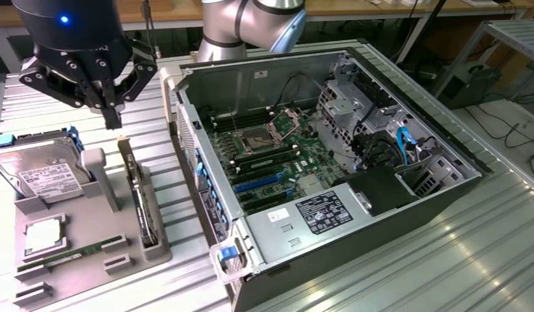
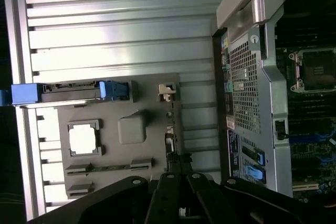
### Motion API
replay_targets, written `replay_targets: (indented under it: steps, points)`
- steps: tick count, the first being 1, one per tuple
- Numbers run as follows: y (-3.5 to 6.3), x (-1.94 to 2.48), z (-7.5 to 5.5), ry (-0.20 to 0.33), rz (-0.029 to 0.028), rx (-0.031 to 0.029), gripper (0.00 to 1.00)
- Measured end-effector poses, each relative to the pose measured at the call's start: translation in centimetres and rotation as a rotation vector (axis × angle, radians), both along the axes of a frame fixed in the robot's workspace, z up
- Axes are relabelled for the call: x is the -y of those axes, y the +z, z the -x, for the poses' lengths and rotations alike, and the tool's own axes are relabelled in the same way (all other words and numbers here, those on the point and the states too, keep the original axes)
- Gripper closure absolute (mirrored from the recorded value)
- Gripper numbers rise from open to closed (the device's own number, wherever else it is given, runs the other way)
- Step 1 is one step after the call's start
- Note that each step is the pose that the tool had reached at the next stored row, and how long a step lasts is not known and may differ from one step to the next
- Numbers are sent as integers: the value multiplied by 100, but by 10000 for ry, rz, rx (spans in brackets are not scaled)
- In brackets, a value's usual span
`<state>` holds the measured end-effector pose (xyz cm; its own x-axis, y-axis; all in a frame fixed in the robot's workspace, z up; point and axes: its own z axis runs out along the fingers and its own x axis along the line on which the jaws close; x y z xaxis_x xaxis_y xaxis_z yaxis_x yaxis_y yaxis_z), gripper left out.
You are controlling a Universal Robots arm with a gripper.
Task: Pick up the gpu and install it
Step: 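Reach for the gpu, then pick up the gpu and move the gpu toward the slot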
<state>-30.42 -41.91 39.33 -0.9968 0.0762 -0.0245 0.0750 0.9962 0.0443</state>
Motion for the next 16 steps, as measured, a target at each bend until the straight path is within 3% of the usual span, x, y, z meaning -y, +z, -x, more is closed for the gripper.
replay_targets:
  steps: [6, 16]
  points:
    - [0, 10, 92, -1, 0, -1, 89]
    - [0, 10, 100, -1, 0, 0, 89]
